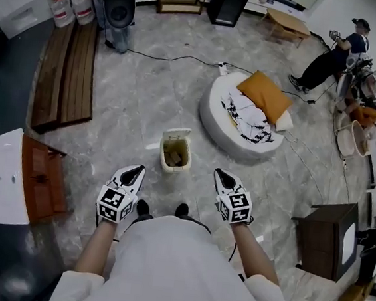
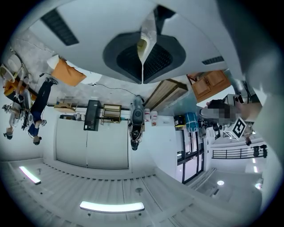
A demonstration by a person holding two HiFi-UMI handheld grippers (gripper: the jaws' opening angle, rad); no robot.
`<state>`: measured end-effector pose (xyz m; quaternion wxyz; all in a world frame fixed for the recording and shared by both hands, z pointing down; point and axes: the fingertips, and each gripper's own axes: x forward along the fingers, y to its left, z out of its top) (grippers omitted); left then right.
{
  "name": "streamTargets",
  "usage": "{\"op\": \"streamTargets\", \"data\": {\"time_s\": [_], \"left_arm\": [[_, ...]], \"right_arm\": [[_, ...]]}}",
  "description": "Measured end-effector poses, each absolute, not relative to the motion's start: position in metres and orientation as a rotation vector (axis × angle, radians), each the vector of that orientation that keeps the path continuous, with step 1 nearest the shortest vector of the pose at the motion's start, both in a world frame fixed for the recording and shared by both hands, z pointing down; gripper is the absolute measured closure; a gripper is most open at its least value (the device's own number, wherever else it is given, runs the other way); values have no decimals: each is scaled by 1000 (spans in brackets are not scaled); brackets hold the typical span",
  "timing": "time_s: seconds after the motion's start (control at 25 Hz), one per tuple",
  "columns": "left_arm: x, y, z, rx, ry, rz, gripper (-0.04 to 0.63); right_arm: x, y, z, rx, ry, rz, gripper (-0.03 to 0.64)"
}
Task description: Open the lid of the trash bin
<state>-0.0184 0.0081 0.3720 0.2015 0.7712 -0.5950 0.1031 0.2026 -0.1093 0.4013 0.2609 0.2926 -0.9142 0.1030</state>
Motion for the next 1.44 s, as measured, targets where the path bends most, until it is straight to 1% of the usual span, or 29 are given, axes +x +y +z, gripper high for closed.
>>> {"op": "streamTargets", "data": {"time_s": [0.44,1.44], "left_arm": [[3,9,363,2083,-1755,255,574],[6,-3,357,2107,-1753,273,574]], "right_arm": [[227,-124,387,748,-2534,243,584],[220,-131,379,753,-2570,242,584]]}}
